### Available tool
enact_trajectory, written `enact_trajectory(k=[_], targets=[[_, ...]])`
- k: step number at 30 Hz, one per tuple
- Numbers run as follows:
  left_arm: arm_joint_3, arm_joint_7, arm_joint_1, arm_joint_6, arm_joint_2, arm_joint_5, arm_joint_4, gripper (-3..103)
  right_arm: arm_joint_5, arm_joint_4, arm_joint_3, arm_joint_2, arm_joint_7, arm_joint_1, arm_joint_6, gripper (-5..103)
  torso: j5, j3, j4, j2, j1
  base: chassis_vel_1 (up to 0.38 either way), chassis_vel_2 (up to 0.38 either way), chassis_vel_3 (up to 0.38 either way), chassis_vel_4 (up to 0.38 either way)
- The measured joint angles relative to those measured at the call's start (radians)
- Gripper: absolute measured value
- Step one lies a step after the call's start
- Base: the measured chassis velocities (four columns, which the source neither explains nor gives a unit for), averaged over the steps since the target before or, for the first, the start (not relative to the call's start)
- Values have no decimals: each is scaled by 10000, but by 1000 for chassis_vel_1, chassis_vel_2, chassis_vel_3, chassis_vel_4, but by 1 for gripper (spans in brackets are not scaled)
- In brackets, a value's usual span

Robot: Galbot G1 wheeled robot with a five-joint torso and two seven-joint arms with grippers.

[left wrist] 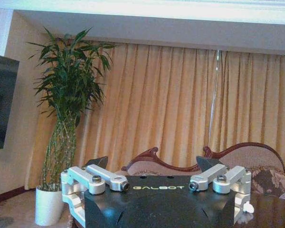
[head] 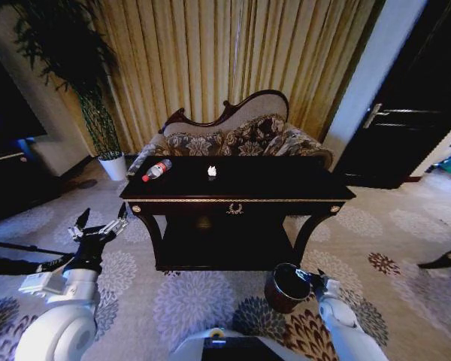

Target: Move to the front of the table and place the trash on the table into the trash bin.

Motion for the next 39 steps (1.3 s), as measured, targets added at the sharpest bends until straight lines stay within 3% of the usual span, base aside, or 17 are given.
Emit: enact_trajectory(k=[14, 20, 28, 34, 39], targets=[[50, 14, 5, 0, -105, 15, 1, 100, 214, 787, 253, -20, -55, -210, -62, 100, 2, 0, 0, 0, 0, 0, 0, 0, 0], [-15, 18, 6, -4, -106, 6, 1, 100, -120, 3060, 1057, -148, -636, -758, -21, 100, -1, 0, 0, 0, 0, 0, 0, 0, 0], [-169, -6, 0, -16, -104, -15, 9, 100, 790, 6052, 1553, -244, -789, -1396, 22, 100, -3, 0, 0, 0, 0, 0, 0, 0, 0], [-232, -290, 2, 65, -65, 265, 9, 100, 954, 8058, 1408, -242, -221, -1225, -800, 100, -2, 0, 1, 0, 0, 0, 0, 0, 0], [-314, -345, 23, 124, -69, 279, 7, 100, 849, 8489, 1337, -252, -145, -1116, -1090, 100, -2, 0, 0, 0, 0, 0, 0, 0, 0]])
